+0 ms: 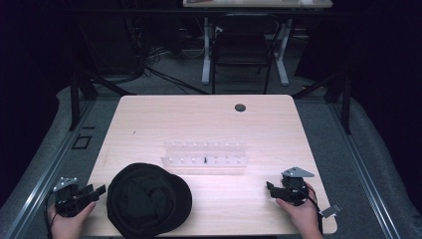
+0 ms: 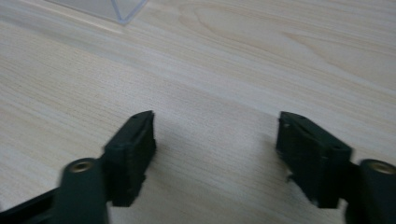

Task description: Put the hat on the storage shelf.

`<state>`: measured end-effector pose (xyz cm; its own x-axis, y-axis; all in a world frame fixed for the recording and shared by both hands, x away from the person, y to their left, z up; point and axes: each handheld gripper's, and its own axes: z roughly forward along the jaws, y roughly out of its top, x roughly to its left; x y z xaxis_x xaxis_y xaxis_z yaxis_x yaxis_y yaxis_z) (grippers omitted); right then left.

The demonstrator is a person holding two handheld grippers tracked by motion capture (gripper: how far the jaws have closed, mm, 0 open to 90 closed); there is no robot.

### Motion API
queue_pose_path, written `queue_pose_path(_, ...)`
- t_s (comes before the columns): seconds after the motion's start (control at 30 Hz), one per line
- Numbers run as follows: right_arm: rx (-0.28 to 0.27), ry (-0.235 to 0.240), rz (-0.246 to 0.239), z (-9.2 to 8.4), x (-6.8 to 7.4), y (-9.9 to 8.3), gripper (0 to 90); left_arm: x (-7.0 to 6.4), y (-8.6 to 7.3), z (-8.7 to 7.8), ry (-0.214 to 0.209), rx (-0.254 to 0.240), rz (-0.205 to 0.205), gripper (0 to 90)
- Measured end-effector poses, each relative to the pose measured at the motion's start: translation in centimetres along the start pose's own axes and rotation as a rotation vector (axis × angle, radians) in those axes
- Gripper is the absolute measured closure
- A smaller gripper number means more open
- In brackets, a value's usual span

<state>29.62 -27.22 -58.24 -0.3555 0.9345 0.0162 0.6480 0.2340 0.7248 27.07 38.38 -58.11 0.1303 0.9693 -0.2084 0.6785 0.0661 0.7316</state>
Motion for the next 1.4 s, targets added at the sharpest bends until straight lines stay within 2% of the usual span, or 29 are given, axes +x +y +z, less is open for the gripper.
queue_pose_path(0.1, -0.01, -0.024, -0.011, -0.4, 0.1, 0.1, 41.6, 0.1, 0.0, -0.8, -0.02, -0.008, -0.026, 47.8)
queue_pose_path(0.13, -0.035, -0.063, -0.024, -0.9, 0.4, 0.1, 44.7, 0.0, -0.1, -1.1, -0.021, -0.027, -0.015, 48.8)
queue_pose_path(0.17, -0.041, -0.07, -0.022, -1.0, 0.5, 0.1, 46.1, 0.0, -0.1, -1.1, -0.021, -0.027, -0.015, 50.3)
queue_pose_path(0.2, -0.041, -0.07, -0.022, -1.0, 0.5, 0.1, 46.1, -0.3, -0.1, -1.2, -0.02, -0.055, -0.009, 50.3)
queue_pose_path(0.27, -0.05, -0.08, -0.021, -1.3, 0.6, 0.1, 49.7, -0.5, 0.1, -1.6, -0.025, -0.068, 0.011, 53.4)
queue_pose_path(0.33, -0.042, -0.09, -0.01, -1.5, 0.7, 0.1, 51.2, -0.6, 0.3, -1.7, -0.03, -0.103, 0.02, 55.0)
queue_pose_path(0.37, -0.041, -0.068, 0.02, -1.5, 0.7, 0.2, 52.9, -0.7, 0.4, -1.7, -0.041, -0.113, 0.019, 56.6)
queue_pose_path(0.43, -0.035, -0.055, 0.032, -1.5, 0.6, 0.3, 53.9, -0.8, 0.4, -1.9, -0.041, -0.115, 0.035, 57.0)
queue_pose_path(0.57, -0.031, -0.041, 0.052, -1.7, 0.8, 0.4, 57.2, -1.2, 0.6, -2.3, -0.042, -0.066, 0.036, 57.6)
queue_pose_path(0.67, -0.037, -0.035, 0.038, -1.9, 1.0, 0.2, 57.1, -1.5, 0.9, -2.4, -0.056, -0.033, 0.025, 52.6)
queue_pose_path(0.77, -0.033, -0.035, 0.034, -1.9, 1.1, 0.2, 57.0, -1.8, 1.5, -2.8, -0.074, -0.014, -0.01, 51.5)
queue_pose_path(0.87, -0.031, -0.036, 0.037, -1.9, 1.1, 0.2, 57.0, -1.9, 2.1, -3.0, -0.075, 0.004, -0.021, 51.7)
queue_pose_path(0.97, -0.032, -0.024, 0.043, -1.9, 1.0, 0.3, 56.9, -1.7, 2.9, -3.1, -0.119, 0.064, -0.029, 56.4)
queue_pose_path(1.23, -0.034, -0.014, 0.061, -1.8, 0.8, 0.3, 57.0, -2.1, 4.6, -3.3, -0.133, 0.164, -0.002, 56.5)
queue_pose_path(1.3, -0.034, -0.014, 0.065, -1.9, 0.9, 0.3, 57.0, -2.2, 5.0, -3.4, -0.137, 0.202, 0.01, 56.9)
queue_pose_path(1.4, -0.025, -0.015, 0.065, -1.9, 0.8, 0.2, 56.9, -2.3, 5.4, -3.4, -0.153, 0.248, 0.001, 56.8)
